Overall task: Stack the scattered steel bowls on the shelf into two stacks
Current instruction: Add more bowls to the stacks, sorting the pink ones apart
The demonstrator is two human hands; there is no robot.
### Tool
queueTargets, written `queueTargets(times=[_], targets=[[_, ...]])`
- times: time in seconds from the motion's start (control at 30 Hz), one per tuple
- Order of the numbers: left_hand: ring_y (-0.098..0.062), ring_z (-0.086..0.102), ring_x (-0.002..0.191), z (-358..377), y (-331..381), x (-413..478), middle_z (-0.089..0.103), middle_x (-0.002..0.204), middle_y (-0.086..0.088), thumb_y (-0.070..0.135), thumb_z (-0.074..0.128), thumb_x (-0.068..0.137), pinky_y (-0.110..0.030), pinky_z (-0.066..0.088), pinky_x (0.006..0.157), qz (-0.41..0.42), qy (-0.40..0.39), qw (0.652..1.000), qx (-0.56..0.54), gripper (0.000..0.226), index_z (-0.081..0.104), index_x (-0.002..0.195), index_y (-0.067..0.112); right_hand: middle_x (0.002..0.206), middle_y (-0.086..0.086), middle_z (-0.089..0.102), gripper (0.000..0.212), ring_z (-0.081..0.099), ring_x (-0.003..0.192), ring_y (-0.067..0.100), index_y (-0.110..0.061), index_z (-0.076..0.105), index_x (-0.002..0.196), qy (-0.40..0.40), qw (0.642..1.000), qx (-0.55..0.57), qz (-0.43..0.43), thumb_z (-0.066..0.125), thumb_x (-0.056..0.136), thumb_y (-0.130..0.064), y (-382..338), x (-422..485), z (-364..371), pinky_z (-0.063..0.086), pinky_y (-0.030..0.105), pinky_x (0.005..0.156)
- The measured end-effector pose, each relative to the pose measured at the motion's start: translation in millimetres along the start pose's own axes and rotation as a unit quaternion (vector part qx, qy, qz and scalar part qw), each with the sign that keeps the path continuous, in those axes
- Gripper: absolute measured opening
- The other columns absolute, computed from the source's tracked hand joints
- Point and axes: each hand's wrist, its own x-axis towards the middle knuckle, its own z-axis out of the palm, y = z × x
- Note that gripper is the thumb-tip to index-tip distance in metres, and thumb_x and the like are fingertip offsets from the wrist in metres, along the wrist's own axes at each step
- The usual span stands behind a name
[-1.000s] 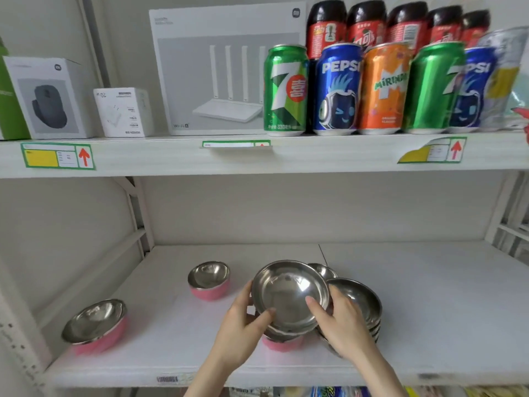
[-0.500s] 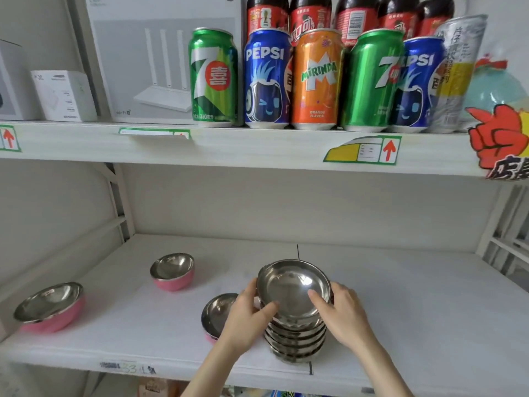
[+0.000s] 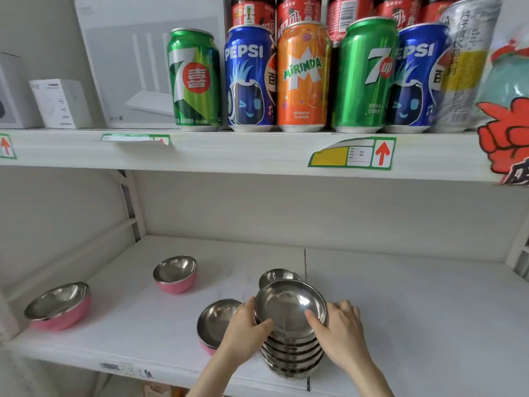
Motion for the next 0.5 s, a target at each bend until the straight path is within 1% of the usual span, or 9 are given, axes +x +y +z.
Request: queueTargets(times=[0.07, 0.13, 0.23, 0.3, 0.33, 0.43, 0.5], targets=[[-0.005, 0.064, 0.088, -0.3, -1.3, 1.1, 0.068, 0.098, 0.012, 0.018, 0.060, 0.081, -0.018, 0.049, 0.075, 0.001, -0.005, 1.000, 0.009, 0.035, 0.058, 0.113, 0.031, 0.101, 0.003, 0.053, 0.050, 0.041, 0.106, 0.024, -0.018, 0.062, 0.097, -0.003, 1.000, -0.012, -0.004, 0.040, 0.087, -0.061, -0.1, -0.2, 0.4, 0.038, 0.032, 0.092], [-0.006, 0.064, 0.090, -0.9, -1.8, 1.2, 0.068, 0.098, 0.012, 0.019, 0.059, 0.082, -0.020, 0.051, 0.079, 0.002, -0.008, 1.000, 0.018, 0.037, 0.057, 0.117, 0.030, 0.105, 0.004, 0.054, 0.051, 0.041, 0.107, 0.024, -0.018, 0.063, 0.101, -0.002, 1.000, -0.022, -0.008, 0.039, 0.087, -0.061, -1.5, -0.7, -0.6, 0.038, 0.032, 0.092], [-0.013, 0.064, 0.094, -1.9, -1.1, 0.5, 0.069, 0.099, 0.008, 0.019, 0.058, 0.083, -0.026, 0.051, 0.083, 0.009, -0.009, 0.999, 0.033, 0.039, 0.054, 0.120, 0.030, 0.112, 0.005, 0.054, 0.053, 0.042, 0.110, 0.024, -0.017, 0.061, 0.107, -0.007, 0.999, -0.042, -0.013, 0.037, 0.089, -0.060, -3.8, -3.0, -3.3, 0.038, 0.031, 0.092], [-0.014, 0.064, 0.096, -2.5, -0.4, -0.5, 0.069, 0.099, 0.006, 0.021, 0.058, 0.083, -0.029, 0.051, 0.085, 0.015, -0.006, 0.999, 0.045, 0.041, 0.055, 0.123, 0.026, 0.115, 0.005, 0.054, 0.054, 0.043, 0.112, 0.024, -0.016, 0.059, 0.107, -0.013, 0.998, -0.058, -0.013, 0.034, 0.090, -0.060, -5.0, -5.0, -5.2, 0.040, 0.032, 0.091], [-0.014, 0.063, 0.097, -2.7, 0.1, -0.9, 0.068, 0.101, 0.006, 0.022, 0.058, 0.083, -0.028, 0.051, 0.085, 0.018, -0.004, 0.998, 0.058, 0.042, 0.054, 0.125, 0.024, 0.116, 0.005, 0.054, 0.054, 0.044, 0.112, 0.024, -0.016, 0.059, 0.106, -0.014, 0.998, -0.066, -0.012, 0.033, 0.090, -0.061, -5.6, -6.3, -6.0, 0.040, 0.033, 0.091], [-0.015, 0.056, 0.097, -2.6, -1.4, -1.1, 0.061, 0.104, 0.002, 0.033, 0.057, 0.087, -0.028, 0.046, 0.084, 0.031, 0.012, 0.991, 0.131, 0.048, 0.048, 0.132, 0.023, 0.116, 0.003, 0.055, 0.054, 0.046, 0.111, 0.024, -0.017, 0.058, 0.100, -0.017, 0.996, -0.082, -0.010, 0.030, 0.090, -0.062, -7.5, -10.8, -8.1, 0.041, 0.035, 0.089], [-0.015, 0.055, 0.096, -3.0, -2.2, -3.2, 0.054, 0.111, 0.000, 0.043, 0.053, 0.088, -0.030, 0.046, 0.083, 0.038, 0.027, 0.980, 0.193, 0.050, 0.047, 0.134, 0.024, 0.115, 0.002, 0.056, 0.054, 0.048, 0.111, 0.023, -0.018, 0.057, 0.101, -0.011, 0.995, -0.100, -0.015, 0.028, 0.091, -0.062, -9.3, -14.5, -10.0, 0.041, 0.036, 0.089]])
